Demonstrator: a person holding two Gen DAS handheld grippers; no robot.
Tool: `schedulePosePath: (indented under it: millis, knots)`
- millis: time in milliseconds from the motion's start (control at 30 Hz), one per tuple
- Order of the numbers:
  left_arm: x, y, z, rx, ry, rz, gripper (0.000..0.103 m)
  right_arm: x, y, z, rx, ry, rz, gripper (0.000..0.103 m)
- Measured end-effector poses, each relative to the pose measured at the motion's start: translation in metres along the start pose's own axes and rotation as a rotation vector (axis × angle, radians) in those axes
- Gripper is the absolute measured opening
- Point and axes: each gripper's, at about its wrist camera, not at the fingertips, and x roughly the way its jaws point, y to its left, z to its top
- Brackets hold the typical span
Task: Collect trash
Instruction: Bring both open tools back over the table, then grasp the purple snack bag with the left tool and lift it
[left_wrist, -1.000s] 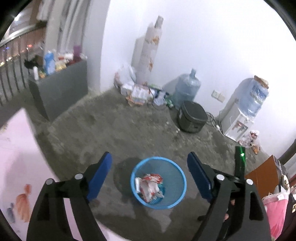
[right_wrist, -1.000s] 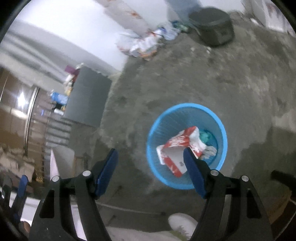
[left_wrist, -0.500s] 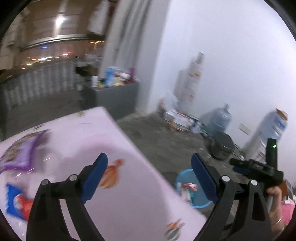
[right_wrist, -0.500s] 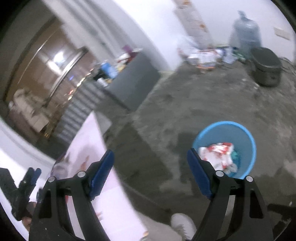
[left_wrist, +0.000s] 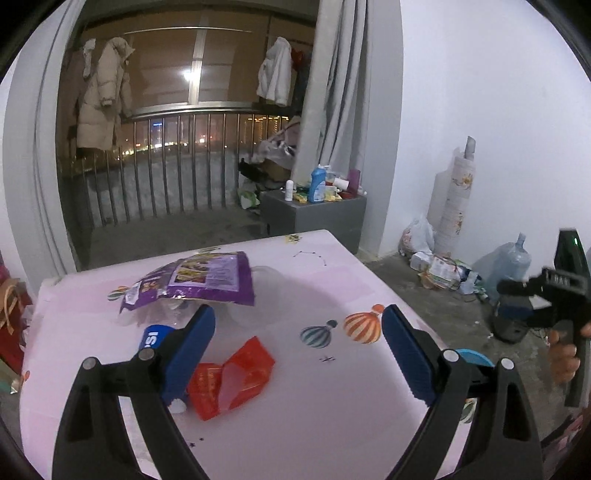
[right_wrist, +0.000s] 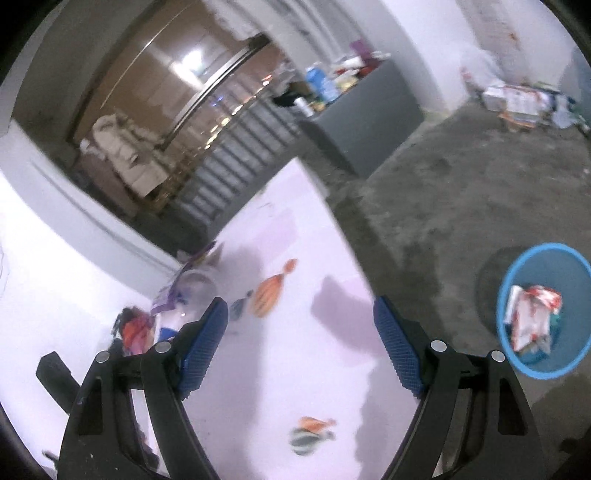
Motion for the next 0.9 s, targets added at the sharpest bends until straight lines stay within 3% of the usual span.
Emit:
schedulePosePath:
  millis: [133, 333, 567, 733, 900]
  knots:
    - [0.003, 0.006, -0.003, 0.018, -0.023, 0.025, 0.089, 0.026, 0.031, 0.001, -0.057, 0.041, 0.036, 0.07]
    - [0.015, 0.018, 0.002, 0.025, -0.058, 0.092, 0.079, 0.076, 0.071, 0.007, -0.162, 0.12, 0.084, 0.058]
    - [0.013, 0.058, 0.021, -0.064, -0.065, 0.111, 0.072, 0.117, 0.106, 0.013, -0.176, 0.212, 0.181, 0.05]
    - [0.02, 0.118, 0.043, -0.224, -0.035, 0.099, 0.068, 0.13, 0.123, 0.021, -0.234, 0.221, 0.182, 0.049]
    - [0.053, 0.195, 0.052, -0.506, 0.076, -0.037, 0.067, 0.147, 0.134, 0.023, -0.27, 0.234, 0.163, 0.048]
